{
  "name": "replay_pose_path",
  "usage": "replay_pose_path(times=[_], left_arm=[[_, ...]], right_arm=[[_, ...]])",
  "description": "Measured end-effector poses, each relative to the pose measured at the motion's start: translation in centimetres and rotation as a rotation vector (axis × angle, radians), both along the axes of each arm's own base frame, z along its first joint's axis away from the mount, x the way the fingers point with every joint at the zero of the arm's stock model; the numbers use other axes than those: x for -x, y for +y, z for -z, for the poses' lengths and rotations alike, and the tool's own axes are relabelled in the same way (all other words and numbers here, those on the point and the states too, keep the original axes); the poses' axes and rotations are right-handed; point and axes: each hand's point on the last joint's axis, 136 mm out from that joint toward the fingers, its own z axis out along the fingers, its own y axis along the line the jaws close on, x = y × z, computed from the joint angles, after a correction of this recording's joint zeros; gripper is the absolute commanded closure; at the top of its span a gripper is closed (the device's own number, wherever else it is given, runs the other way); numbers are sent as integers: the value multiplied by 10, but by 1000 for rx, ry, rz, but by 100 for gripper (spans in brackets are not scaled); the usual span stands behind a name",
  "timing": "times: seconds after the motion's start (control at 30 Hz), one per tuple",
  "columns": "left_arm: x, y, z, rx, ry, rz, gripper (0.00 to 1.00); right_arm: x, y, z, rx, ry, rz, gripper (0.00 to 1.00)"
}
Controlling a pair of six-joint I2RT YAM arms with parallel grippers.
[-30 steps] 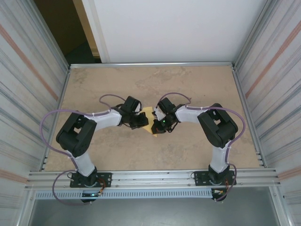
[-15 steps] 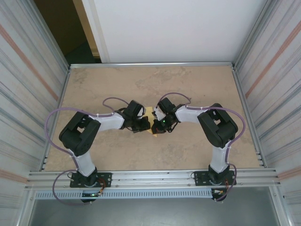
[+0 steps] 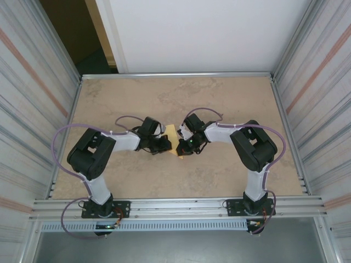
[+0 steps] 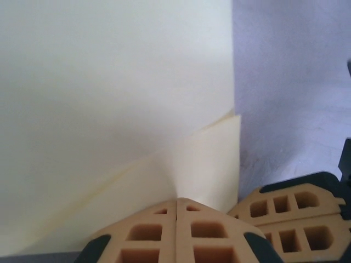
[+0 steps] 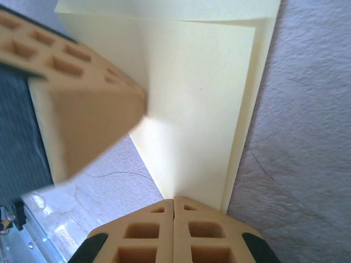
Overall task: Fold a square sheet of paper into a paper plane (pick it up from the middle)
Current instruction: Third fold the triangle at the center of the table.
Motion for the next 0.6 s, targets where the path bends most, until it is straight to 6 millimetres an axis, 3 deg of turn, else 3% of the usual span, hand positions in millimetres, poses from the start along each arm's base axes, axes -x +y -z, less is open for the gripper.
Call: replay_pose_path(times=[0.23, 0.6], left_arm=[[-19, 28, -1, 7, -9, -56, 95], [-29, 50, -1, -26, -25, -89, 95]], right_arm=[[0, 0, 0, -1, 12, 14, 100], [0, 0, 0, -2, 13, 15, 100]])
